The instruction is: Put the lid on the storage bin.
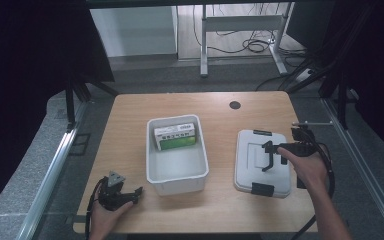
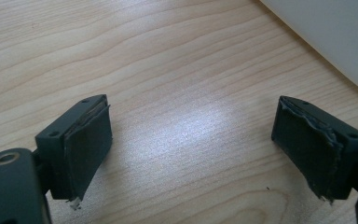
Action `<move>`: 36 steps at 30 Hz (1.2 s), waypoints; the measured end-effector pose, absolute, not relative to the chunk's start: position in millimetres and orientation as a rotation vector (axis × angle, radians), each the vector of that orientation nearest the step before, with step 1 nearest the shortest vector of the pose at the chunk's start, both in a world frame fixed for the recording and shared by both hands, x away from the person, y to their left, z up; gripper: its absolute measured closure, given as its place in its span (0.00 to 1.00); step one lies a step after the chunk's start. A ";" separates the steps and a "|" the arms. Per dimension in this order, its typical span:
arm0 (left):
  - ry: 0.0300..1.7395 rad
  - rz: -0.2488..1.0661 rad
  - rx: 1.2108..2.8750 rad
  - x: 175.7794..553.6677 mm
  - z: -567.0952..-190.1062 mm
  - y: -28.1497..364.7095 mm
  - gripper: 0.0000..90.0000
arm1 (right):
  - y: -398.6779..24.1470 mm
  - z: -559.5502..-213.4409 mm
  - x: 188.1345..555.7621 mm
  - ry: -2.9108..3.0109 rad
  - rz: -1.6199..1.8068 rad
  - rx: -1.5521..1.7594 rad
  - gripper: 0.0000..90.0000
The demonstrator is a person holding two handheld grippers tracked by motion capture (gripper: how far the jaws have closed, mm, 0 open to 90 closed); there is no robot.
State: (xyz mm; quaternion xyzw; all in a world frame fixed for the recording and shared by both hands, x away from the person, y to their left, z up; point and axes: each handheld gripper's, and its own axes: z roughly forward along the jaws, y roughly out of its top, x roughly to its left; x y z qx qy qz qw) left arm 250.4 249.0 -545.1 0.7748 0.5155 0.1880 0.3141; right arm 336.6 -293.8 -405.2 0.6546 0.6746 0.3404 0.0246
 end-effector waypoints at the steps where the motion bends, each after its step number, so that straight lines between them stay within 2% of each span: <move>1: 1.359 0.496 2.042 250.4 -545.1 249.0 0.13 | -294.2 -406.7 339.4 2.091 1.038 2.034 0.54; 16: 1.366 0.498 2.039 251.3 -545.0 248.2 0.13 | -297.5 -434.0 373.4 2.090 0.828 2.135 0.66; 36: 1.364 0.498 2.041 251.4 -545.0 248.4 0.13 | -306.1 -463.5 390.5 2.090 0.720 2.355 0.84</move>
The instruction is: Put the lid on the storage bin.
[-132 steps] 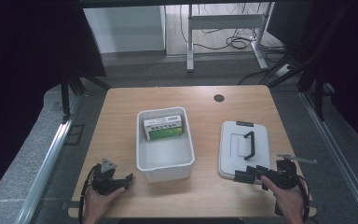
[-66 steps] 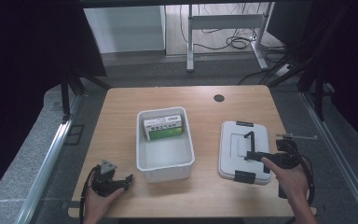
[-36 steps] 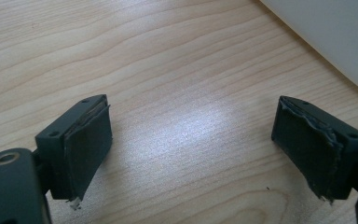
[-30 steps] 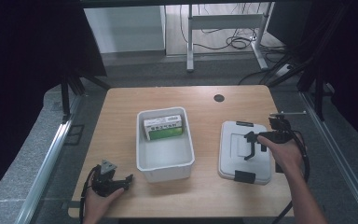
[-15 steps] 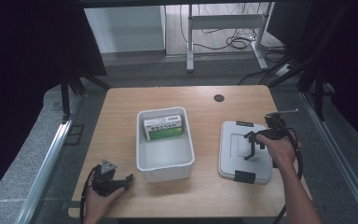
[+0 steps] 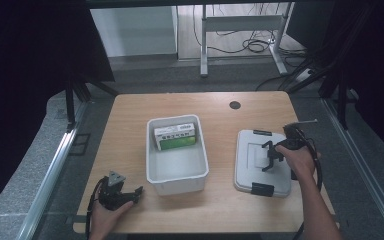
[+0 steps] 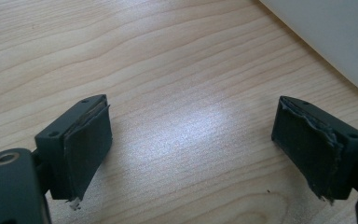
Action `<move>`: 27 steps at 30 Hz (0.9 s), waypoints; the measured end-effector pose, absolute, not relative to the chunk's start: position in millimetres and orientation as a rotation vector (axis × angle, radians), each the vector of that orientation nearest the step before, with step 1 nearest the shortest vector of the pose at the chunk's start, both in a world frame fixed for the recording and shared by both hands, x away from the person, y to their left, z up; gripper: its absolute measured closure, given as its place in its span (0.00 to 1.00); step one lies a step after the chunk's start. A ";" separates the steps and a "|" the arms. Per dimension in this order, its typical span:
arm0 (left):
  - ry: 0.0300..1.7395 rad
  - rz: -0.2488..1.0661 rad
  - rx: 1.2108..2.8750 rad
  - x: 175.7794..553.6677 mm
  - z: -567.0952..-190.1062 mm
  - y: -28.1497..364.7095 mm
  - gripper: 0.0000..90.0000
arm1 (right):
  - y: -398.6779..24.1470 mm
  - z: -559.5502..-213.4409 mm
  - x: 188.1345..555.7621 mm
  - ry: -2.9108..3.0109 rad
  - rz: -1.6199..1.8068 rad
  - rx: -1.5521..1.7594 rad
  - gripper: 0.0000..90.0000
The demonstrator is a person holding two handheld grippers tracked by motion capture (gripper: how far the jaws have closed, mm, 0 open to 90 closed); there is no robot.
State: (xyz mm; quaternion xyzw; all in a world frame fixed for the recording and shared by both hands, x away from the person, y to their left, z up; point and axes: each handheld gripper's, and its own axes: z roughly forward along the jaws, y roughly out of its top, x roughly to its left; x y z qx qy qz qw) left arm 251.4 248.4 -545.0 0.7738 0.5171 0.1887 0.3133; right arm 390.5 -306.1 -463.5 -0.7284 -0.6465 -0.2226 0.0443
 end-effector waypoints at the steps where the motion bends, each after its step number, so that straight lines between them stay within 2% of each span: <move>1: 1.363 0.498 2.041 251.4 -545.0 248.4 0.13 | -306.0 -464.8 390.5 -1.966 -0.682 -2.220 0.87; 6: 1.363 0.498 2.041 251.4 -545.0 248.4 0.13 | -304.0 -465.4 390.2 -1.934 -0.691 -2.234 0.93; 20: 1.363 0.498 2.040 251.4 -545.1 248.4 0.13 | -304.8 -460.7 383.7 -1.765 -0.742 -2.330 0.94; 27: 1.363 0.497 2.040 251.2 -545.0 248.5 0.13 | -308.2 -447.3 376.1 -1.765 -0.795 -2.313 0.94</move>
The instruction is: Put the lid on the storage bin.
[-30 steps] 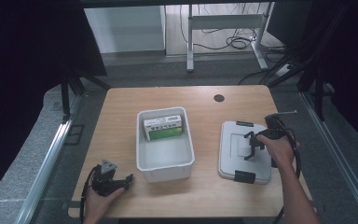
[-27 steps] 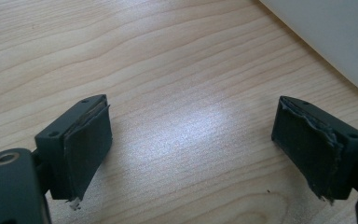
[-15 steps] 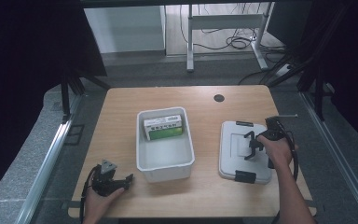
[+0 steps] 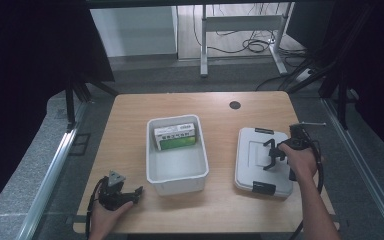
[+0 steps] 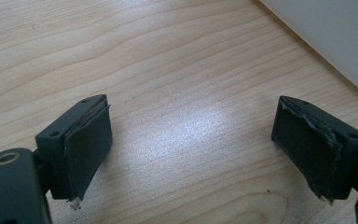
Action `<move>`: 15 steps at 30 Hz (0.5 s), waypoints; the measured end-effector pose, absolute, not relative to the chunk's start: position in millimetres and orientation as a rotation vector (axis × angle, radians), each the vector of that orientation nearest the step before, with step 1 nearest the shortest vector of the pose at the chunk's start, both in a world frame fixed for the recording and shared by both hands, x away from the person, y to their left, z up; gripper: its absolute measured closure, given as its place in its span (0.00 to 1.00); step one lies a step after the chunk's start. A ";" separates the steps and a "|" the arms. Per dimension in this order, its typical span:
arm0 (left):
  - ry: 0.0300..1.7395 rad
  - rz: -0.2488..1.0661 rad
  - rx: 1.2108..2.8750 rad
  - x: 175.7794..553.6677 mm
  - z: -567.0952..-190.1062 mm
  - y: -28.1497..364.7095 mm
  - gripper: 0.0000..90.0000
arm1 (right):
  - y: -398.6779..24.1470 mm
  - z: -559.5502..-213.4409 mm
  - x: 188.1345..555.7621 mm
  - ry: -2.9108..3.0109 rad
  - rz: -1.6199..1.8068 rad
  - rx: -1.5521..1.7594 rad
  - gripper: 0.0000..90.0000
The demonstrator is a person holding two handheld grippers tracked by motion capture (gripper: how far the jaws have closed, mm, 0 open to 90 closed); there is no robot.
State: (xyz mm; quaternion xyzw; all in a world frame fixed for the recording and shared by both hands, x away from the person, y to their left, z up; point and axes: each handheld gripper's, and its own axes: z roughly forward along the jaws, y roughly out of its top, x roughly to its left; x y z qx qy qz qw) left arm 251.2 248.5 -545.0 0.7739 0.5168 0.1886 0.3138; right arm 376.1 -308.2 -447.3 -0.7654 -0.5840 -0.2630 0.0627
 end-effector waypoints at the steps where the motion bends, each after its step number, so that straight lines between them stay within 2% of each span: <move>1: 1.362 0.497 2.040 251.1 -545.0 248.6 0.13 | -307.9 -444.3 375.0 -1.772 -0.802 -2.308 0.94; 15: 1.360 0.496 2.040 251.0 -545.1 248.9 0.14 | -298.6 -410.4 367.2 -1.835 -0.904 -2.247 0.94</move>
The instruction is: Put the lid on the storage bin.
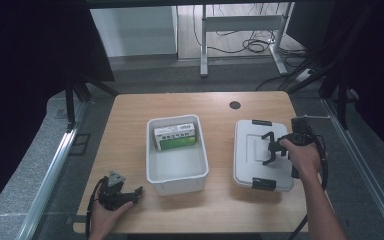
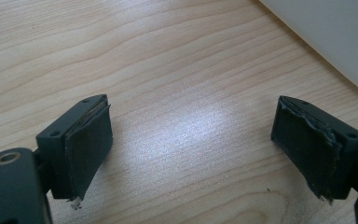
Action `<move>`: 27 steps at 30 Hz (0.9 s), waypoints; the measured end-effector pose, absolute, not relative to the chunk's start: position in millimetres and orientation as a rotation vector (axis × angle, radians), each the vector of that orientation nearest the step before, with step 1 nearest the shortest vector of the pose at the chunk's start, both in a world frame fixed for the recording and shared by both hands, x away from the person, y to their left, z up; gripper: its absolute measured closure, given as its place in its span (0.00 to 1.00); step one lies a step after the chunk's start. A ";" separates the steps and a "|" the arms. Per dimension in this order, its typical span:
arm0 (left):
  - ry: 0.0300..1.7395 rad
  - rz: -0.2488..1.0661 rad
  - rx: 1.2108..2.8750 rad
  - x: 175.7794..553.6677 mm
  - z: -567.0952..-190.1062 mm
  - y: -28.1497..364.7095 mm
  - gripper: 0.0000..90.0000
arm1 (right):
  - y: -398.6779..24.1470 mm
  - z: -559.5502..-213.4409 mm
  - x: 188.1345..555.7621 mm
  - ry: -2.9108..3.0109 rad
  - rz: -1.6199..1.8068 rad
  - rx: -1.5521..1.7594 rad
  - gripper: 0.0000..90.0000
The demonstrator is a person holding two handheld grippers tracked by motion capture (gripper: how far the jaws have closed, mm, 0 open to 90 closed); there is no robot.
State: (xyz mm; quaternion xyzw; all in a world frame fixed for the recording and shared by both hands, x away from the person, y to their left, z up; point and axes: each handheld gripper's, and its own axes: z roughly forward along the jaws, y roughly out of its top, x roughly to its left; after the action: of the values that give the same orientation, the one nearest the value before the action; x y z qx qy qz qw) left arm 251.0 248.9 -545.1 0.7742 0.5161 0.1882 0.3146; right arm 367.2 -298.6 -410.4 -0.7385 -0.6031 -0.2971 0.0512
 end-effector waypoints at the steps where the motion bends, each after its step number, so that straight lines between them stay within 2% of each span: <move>1: 1.361 0.496 2.041 250.9 -545.0 248.9 0.14 | -297.7 -405.6 365.8 -1.842 -0.914 -2.243 0.94; 27: 1.358 0.499 2.041 250.8 -545.1 249.0 0.14 | -284.6 -364.3 353.0 -1.912 -1.018 -2.167 0.94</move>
State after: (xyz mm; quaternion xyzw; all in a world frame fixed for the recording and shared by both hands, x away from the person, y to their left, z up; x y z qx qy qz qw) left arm 250.8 249.0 -545.1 0.7743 0.5153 0.1894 0.3147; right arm 353.0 -284.6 -364.3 -0.7068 -0.6235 -0.3320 0.0391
